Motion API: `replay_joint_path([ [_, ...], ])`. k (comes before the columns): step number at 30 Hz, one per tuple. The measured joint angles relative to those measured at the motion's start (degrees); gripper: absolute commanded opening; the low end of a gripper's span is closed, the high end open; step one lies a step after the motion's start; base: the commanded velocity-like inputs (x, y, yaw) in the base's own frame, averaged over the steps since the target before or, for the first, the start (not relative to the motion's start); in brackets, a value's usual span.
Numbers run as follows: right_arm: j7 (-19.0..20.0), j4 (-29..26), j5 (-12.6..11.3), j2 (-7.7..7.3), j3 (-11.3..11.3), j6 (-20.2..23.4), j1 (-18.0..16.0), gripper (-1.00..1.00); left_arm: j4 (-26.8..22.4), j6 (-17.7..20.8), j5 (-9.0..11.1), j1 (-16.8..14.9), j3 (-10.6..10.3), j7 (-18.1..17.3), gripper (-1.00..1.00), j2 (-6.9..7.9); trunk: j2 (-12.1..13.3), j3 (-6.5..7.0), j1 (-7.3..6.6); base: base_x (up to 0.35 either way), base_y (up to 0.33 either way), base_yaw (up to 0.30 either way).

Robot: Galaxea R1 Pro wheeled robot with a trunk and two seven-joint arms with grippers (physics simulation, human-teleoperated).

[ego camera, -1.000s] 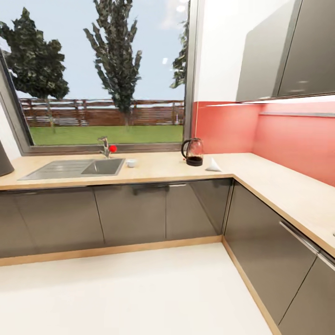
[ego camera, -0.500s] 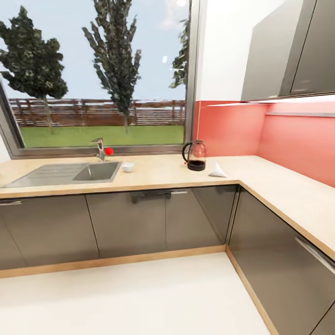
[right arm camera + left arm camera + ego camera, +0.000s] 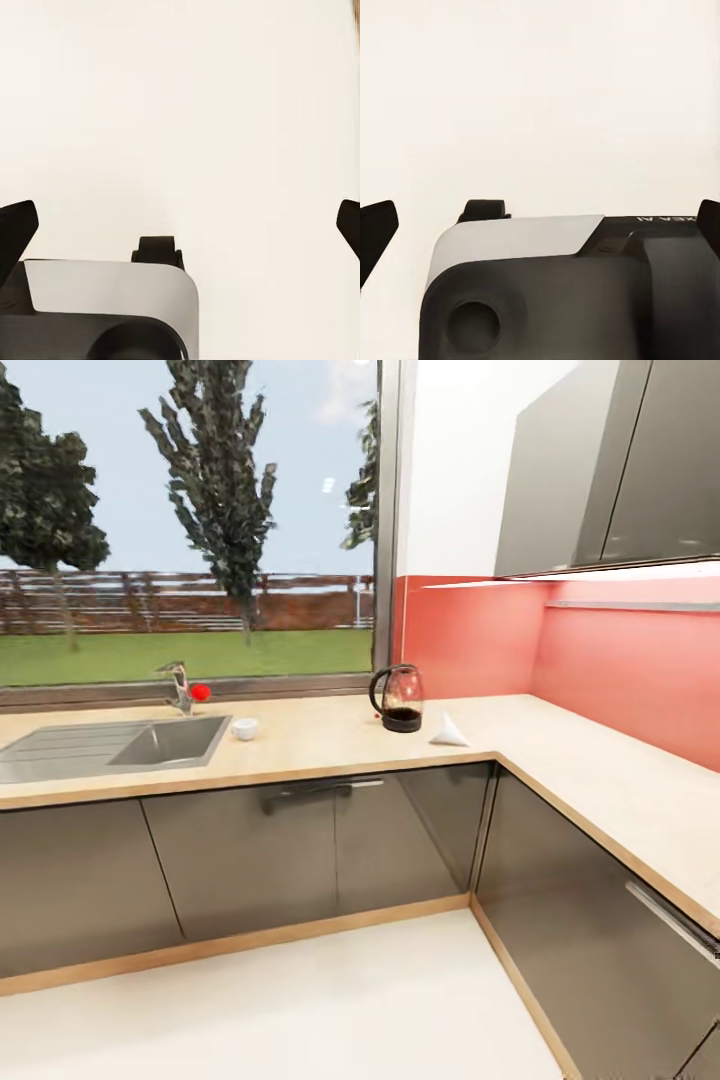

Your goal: Set up a coffee station on the kitchen countertop: keep the coffee maker on the countertop, move the bottle of coffee from the kitchen shelf to the counter next to the coffee maker, place a paper coffee filter on top of the coffee maker, put the saucer next to the coffee maker with the coffee cup on the saucer, and place the electric kettle next to the coffee maker.

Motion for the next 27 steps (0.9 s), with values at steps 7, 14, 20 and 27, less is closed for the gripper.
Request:
replay_joint_path([
  [7,0.00,0.00,0.00,0.00,-0.01,0.00,0.04,1.00,0.00,0.00,0.00,0.00,0.00,0.00,1.00,0.00,0.00,0.00,0.00,0.007,0.000,-0.250],
  [14,-0.04,0.02,0.00,0.00,-0.04,0.00,-0.02,1.00,-0.04,-0.01,0.00,0.00,-0.02,0.00,1.00,0.00,0.00,0.00,-0.02,0.082,0.098,-0.139],
  [20,-0.04,0.02,0.00,0.01,-0.06,0.01,0.02,1.00,0.00,-0.01,0.00,0.00,0.00,0.00,1.00,0.00,0.00,0.00,-0.02,0.215,0.240,-0.010],
  [27,0.00,0.02,0.00,0.01,-0.06,0.00,0.01,1.00,-0.01,-0.01,0.00,0.00,0.00,0.00,1.00,0.00,0.00,0.00,-0.02,0.232,0.253,-0.001],
])
